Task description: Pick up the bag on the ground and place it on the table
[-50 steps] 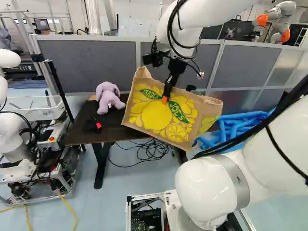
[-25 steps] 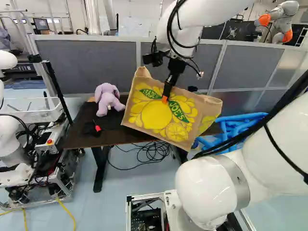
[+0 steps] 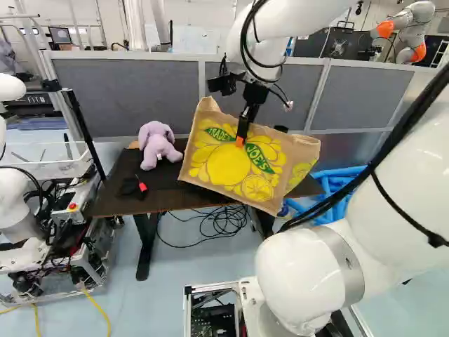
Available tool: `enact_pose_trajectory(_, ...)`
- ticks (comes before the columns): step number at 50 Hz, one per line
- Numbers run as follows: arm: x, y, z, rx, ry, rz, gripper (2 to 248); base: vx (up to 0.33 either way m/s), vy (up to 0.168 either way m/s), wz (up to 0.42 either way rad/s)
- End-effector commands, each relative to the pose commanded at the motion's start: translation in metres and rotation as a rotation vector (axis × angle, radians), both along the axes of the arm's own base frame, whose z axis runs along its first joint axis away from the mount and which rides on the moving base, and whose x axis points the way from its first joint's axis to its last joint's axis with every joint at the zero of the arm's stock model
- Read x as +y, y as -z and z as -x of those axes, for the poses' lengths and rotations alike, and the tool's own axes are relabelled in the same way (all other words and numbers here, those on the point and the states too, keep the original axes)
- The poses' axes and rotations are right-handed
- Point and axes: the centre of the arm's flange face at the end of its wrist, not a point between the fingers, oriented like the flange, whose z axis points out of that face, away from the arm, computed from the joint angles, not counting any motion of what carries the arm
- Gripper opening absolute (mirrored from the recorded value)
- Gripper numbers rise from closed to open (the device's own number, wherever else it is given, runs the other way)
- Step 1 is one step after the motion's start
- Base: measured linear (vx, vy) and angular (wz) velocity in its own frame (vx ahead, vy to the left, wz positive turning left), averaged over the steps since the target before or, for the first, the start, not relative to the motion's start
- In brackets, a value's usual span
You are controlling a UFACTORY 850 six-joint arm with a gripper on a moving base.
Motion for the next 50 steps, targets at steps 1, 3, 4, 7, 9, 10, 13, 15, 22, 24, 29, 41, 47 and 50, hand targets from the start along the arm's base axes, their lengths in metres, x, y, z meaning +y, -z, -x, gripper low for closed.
enact_pose_trajectory(1,0.0,0.0,-0.002,0.001,-0.001,0.002,22,0.0,0.0,0.0)
enact_pose_trajectory(3,0.0,0.0,-0.006,0.001,-0.003,0.007,22,0.0,0.0,0.0)
enact_pose_trajectory(4,-0.001,0.0,-0.009,0.002,-0.004,0.009,22,0.0,0.0,0.0)
enact_pose_trajectory(7,-0.001,0.0,-0.013,0.003,-0.007,0.017,22,0.0,0.0,0.0)
enact_pose_trajectory(9,-0.002,0.0,-0.016,0.003,-0.009,0.022,22,0.0,0.0,0.0)
enact_pose_trajectory(10,-0.002,0.0,-0.017,0.003,-0.011,0.025,22,0.0,0.0,0.0)
enact_pose_trajectory(13,-0.002,-0.001,-0.019,0.003,-0.015,0.033,22,0.0,0.0,0.0)
enact_pose_trajectory(15,-0.003,-0.001,-0.021,0.003,-0.017,0.038,22,0.0,0.0,0.0)
enact_pose_trajectory(22,-0.004,-0.001,-0.026,0.003,-0.028,0.058,22,0.0,0.0,0.0)
enact_pose_trajectory(24,-0.004,-0.001,-0.028,0.003,-0.032,0.064,22,0.0,0.0,0.0)
enact_pose_trajectory(29,-0.004,-0.001,-0.033,0.002,-0.043,0.079,22,0.0,0.0,0.0)
enact_pose_trajectory(41,0.002,-0.001,-0.048,0.002,-0.066,0.096,22,0.0,0.0,0.0)
enact_pose_trajectory(47,0.007,-0.001,-0.055,0.002,-0.076,0.096,22,0.0,0.0,0.0)
enact_pose_trajectory(50,0.01,-0.002,-0.059,0.001,-0.082,0.096,22,0.0,0.0,0.0)
